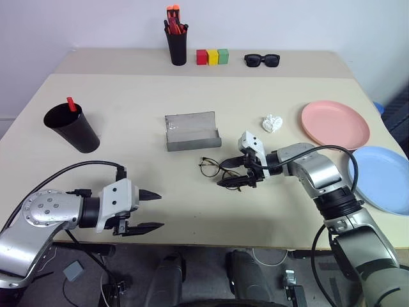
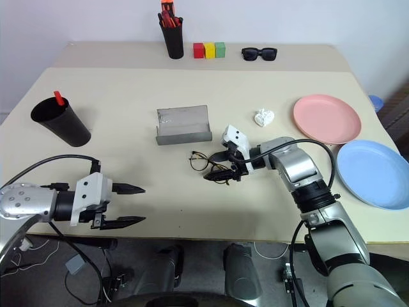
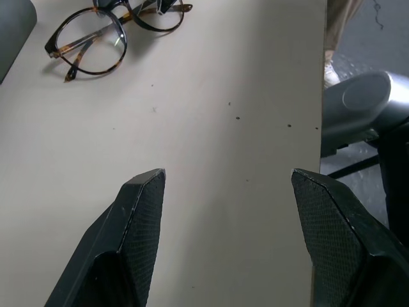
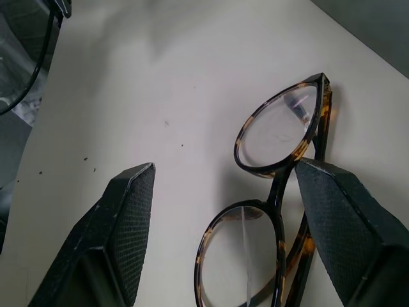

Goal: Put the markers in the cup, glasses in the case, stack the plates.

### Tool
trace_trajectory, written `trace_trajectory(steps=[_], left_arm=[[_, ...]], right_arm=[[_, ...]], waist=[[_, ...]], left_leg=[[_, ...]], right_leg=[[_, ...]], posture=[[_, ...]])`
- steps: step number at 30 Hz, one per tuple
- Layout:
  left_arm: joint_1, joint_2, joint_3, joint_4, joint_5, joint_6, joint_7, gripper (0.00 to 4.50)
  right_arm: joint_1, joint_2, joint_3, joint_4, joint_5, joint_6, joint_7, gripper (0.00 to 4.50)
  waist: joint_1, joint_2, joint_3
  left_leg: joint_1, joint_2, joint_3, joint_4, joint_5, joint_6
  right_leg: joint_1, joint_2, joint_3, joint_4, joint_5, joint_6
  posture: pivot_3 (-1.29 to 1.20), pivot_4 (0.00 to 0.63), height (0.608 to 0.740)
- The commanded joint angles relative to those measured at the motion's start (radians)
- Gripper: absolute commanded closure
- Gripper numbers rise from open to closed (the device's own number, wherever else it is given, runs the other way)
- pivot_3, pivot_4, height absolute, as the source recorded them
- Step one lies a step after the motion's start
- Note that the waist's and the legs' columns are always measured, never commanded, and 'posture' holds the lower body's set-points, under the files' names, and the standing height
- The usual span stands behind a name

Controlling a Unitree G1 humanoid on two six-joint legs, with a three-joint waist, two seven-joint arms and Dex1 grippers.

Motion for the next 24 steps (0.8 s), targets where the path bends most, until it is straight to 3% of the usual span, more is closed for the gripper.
trace_trajectory(steps=[1,12,15,19,24], left_arm=[[0.002,0.013,0.003,-0.025,0.001,-0.005,0.011,1.32],[0.004,0.012,0.000,-0.040,-0.011,0.015,0.040,1.32],[0.009,0.012,0.001,-0.045,-0.011,0.019,0.046,1.26],[0.010,0.010,-0.003,-0.048,-0.008,0.022,0.053,1.26],[0.005,0.010,-0.008,-0.044,-0.006,0.023,0.059,1.26]], right_arm=[[-0.017,0.005,0.005,-0.038,0.002,-0.002,0.011,0.96],[-0.016,0.023,0.019,-0.036,-0.006,-0.009,0.010,0.96],[-0.014,0.026,0.020,-0.036,-0.008,-0.013,0.009,2.26],[-0.012,0.032,0.020,-0.033,-0.010,-0.017,0.005,4.47],[-0.009,0.033,0.018,-0.034,-0.012,-0.023,0.002,4.49]], waist=[[0.000,0.000,0.000],[0.000,0.000,0.000],[0.000,0.000,0.000],[0.000,0.000,0.000],[0.000,0.000,0.000]], left_leg=[[0.000,0.000,0.000,0.000,0.000,0.000],[0.000,0.000,0.000,0.000,0.000,0.000],[0.000,0.000,0.000,0.000,0.000,0.000],[0.000,0.000,0.000,0.000,0.000,0.000],[0.000,0.000,0.000,0.000,0.000,0.000]], right_leg=[[0.000,0.000,0.000,0.000,0.000,0.000],[0.000,0.000,0.000,0.000,0.000,0.000],[0.000,0.000,0.000,0.000,0.000,0.000],[0.000,0.000,0.000,0.000,0.000,0.000],[0.000,0.000,0.000,-0.001,0.000,0.000]], posture=[[0.00,0.150,0.740],[0.00,0.150,0.740],[0.00,0.150,0.740],[0.00,0.150,0.740],[0.00,0.150,0.740]])
